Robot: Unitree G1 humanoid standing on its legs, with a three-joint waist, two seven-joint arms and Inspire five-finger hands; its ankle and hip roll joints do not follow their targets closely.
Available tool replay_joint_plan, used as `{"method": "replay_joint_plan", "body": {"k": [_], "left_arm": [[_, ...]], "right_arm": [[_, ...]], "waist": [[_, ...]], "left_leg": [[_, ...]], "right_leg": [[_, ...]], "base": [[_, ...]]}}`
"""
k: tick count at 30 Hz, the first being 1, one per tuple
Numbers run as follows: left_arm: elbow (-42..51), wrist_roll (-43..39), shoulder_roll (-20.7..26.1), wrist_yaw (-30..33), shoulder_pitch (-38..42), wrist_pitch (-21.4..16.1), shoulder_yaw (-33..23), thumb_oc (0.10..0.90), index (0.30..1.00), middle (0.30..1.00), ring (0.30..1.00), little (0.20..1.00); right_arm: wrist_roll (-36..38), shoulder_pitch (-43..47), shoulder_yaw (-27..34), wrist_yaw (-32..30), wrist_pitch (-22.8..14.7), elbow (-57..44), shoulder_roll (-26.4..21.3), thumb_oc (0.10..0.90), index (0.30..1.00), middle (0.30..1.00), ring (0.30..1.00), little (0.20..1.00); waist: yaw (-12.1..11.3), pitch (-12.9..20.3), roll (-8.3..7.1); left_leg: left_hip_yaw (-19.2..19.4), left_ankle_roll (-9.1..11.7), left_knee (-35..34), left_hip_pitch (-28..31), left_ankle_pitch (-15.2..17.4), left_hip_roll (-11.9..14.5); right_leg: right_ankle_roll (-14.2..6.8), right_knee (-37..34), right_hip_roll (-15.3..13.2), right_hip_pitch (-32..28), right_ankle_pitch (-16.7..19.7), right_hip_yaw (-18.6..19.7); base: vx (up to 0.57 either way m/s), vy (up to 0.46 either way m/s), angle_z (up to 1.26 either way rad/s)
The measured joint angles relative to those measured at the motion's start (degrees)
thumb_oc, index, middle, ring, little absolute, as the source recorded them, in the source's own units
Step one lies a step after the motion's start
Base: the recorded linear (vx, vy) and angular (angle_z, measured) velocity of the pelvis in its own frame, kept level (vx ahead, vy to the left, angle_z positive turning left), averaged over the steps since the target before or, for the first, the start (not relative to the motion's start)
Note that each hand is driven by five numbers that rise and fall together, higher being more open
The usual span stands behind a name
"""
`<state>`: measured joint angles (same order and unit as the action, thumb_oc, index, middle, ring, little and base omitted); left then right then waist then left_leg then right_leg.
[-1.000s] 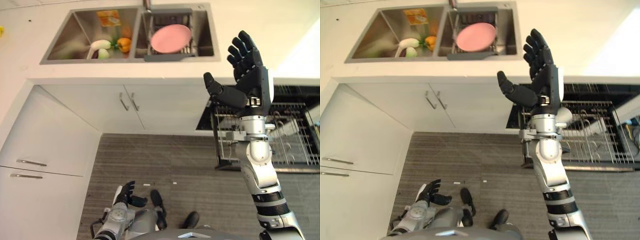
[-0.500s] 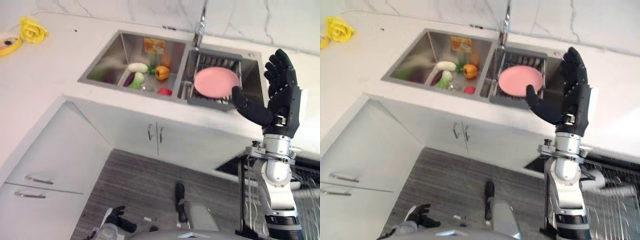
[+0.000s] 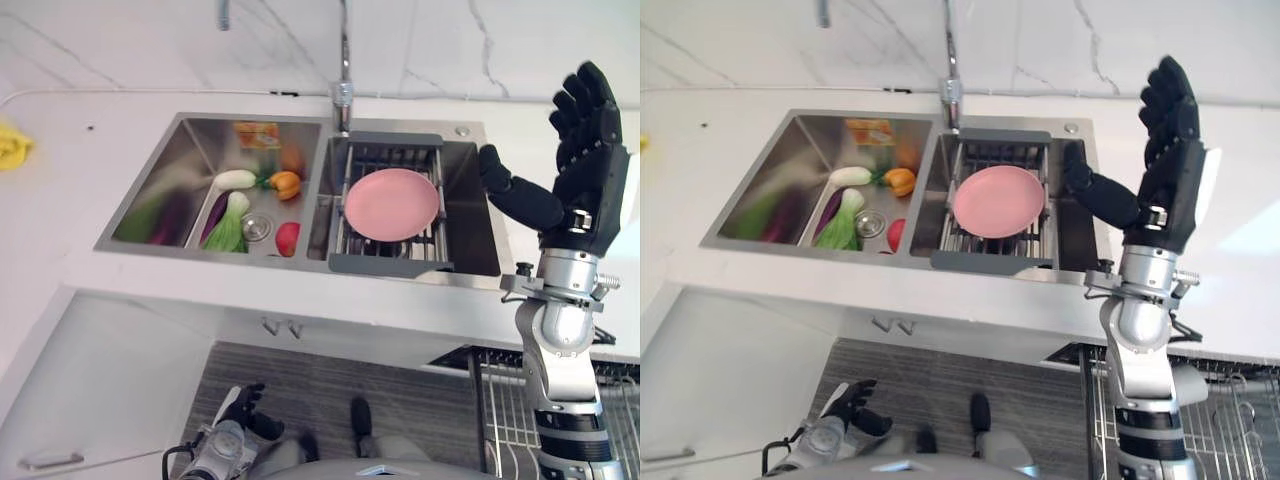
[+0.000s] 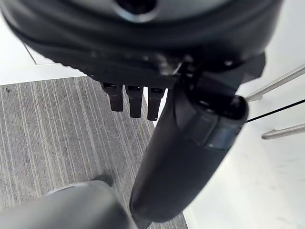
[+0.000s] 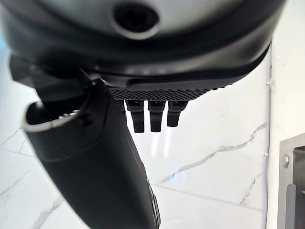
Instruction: Place the dishes in the dishwasher.
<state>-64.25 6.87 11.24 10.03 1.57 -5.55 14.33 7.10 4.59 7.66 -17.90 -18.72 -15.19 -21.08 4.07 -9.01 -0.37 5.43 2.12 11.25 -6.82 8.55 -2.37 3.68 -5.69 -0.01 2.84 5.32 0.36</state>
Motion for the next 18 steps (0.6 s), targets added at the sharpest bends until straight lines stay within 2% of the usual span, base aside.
{"method": "replay_joint_plan", "body": {"k": [1,2,3,4,5,6,10,13,18], "left_arm": [[-0.3,-0.9,-1.1,0.2,-0.5,-0.1,-2.7,0.800,0.900,0.900,0.900,0.900],[-0.4,-2.1,-1.5,0.4,-0.6,-0.1,-4.3,0.800,0.900,0.900,0.900,0.900],[-1.5,-3.6,-2.4,1.1,-1.0,-0.1,-6.7,0.800,0.900,0.900,0.900,0.900],[-2.3,-4.6,-2.9,1.5,-1.1,0.0,-8.2,0.800,0.900,0.900,0.900,0.900],[-2.6,-4.9,-2.9,1.7,-1.1,0.1,-9.0,0.800,0.900,0.900,0.900,0.900],[-2.7,-5.2,-2.9,2.1,-1.6,0.2,-9.1,0.800,0.900,0.900,0.900,0.900],[-2.5,-5.2,-3.1,2.2,-1.7,0.4,-9.0,0.800,0.900,0.900,0.900,0.900],[-2.4,-5.2,-3.0,2.5,-1.7,0.4,-9.0,0.800,0.900,0.900,0.900,0.900],[-2.3,-5.2,-2.5,2.5,-1.4,0.3,-9.2,0.800,0.900,0.900,0.900,0.900]], "right_arm": [[0.0,-0.8,-0.1,0.3,0.1,0.0,-1.2,0.800,0.900,0.900,0.900,0.900],[0.0,-1.1,-0.2,0.4,0.0,0.1,-1.6,0.800,0.900,0.900,0.900,0.900],[-0.2,-1.8,-0.2,0.5,0.0,0.1,-1.9,0.800,0.900,0.900,0.900,0.900],[-0.2,-2.8,0.0,0.5,0.0,0.1,-1.4,0.800,0.900,0.900,0.900,0.900],[-0.2,-3.9,0.0,0.4,0.0,0.1,-1.1,0.800,0.900,0.900,0.900,0.900],[-0.2,-5.4,0.2,0.4,0.0,0.2,-1.1,0.800,0.900,0.900,0.900,0.900],[-0.2,-6.2,0.1,0.9,0.1,0.5,-0.8,0.800,0.900,0.900,0.900,0.900],[-0.2,-6.2,0.1,1.3,0.1,0.6,-0.8,0.800,0.900,0.900,0.900,0.900],[-0.2,-6.0,0.0,1.5,0.2,0.6,-0.8,0.800,0.900,0.900,0.900,0.900]], "waist": [[-0.2,0.0,0.91],[-0.1,-0.2,1.07],[-0.4,0.1,2.21],[-0.3,0.1,2.44],[0.0,0.0,2.11],[1.2,-0.1,1.91],[1.4,-0.2,1.76],[0.7,-0.4,1.42],[-0.2,-0.6,0.08]], "left_leg": [[-0.6,-1.0,-3.9,-0.6,-2.8,0.4],[-0.3,-1.1,-5.3,-0.6,-4.2,0.4],[-0.2,-1.7,-8.7,0.5,-5.6,1.5],[0.0,-4.4,-10.8,1.9,-8.4,2.0],[0.2,-4.1,-12.5,3.4,-9.3,1.8],[0.2,-5.0,-15.7,5.6,-10.6,1.1],[0.0,-4.7,-16.4,7.4,-11.0,-0.6],[-0.3,-4.7,-16.4,9.1,-11.0,-1.2],[-0.3,-4.7,-16.4,10.7,-11.0,-1.4]], "right_leg": [[-0.3,0.0,0.8,-0.8,-0.4,1.2],[-0.7,-0.1,1.3,-1.0,-1.1,1.8],[-0.8,0.0,2.4,-1.7,-2.0,1.9],[-1.1,0.0,2.9,-2.3,-2.4,2.1],[-2.0,0.0,2.6,-2.9,-2.9,2.1],[-3.4,0.0,2.1,-3.7,-3.9,1.9],[-4.6,0.6,0.2,-4.8,-4.7,0.4],[-5.1,0.6,-0.5,-6.6,-5.0,-0.4],[-5.5,0.5,-0.7,-8.4,-5.3,-0.4]], "base": [[0.15,0.017,-0.38],[0.30,0.002,-0.67],[0.16,-0.014,-0.61],[0.18,-0.025,-0.51],[0.08,-0.019,-0.21],[0.14,-0.018,-0.06],[0.29,0.005,0.02],[0.59,-0.117,0.11],[0.70,-0.309,0.01]]}}
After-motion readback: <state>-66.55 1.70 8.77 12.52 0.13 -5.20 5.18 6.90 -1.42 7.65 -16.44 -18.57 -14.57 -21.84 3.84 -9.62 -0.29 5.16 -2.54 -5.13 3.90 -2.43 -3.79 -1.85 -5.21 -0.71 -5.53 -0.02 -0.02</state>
